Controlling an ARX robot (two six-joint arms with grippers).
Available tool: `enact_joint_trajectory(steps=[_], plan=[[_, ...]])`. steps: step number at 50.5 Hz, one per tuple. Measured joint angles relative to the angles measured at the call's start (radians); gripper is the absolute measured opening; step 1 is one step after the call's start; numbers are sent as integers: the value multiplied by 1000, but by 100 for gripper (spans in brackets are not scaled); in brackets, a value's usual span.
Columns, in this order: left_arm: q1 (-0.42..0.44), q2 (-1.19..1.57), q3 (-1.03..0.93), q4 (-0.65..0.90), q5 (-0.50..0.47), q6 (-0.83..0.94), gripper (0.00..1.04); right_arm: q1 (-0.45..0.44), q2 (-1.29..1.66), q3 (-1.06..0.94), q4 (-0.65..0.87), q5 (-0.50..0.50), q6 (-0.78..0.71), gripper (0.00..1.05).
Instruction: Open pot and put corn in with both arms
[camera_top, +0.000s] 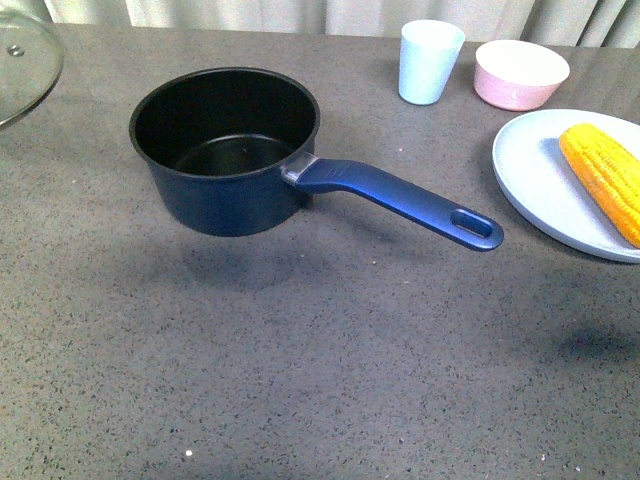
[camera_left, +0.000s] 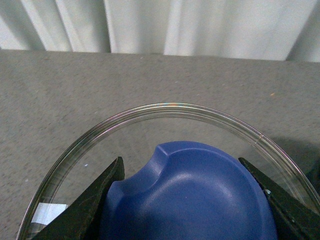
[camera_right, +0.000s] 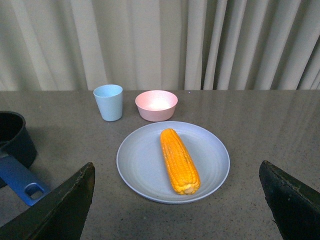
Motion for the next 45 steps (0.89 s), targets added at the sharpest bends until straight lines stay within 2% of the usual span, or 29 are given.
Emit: enact_joint_trajectory(steps=[10, 45], plan=[[71, 114, -63, 119, 37, 13, 59, 0, 0, 0, 0, 0, 0, 96], [19, 306, -89, 244, 64, 46, 59, 0, 0, 0, 0, 0, 0, 96]])
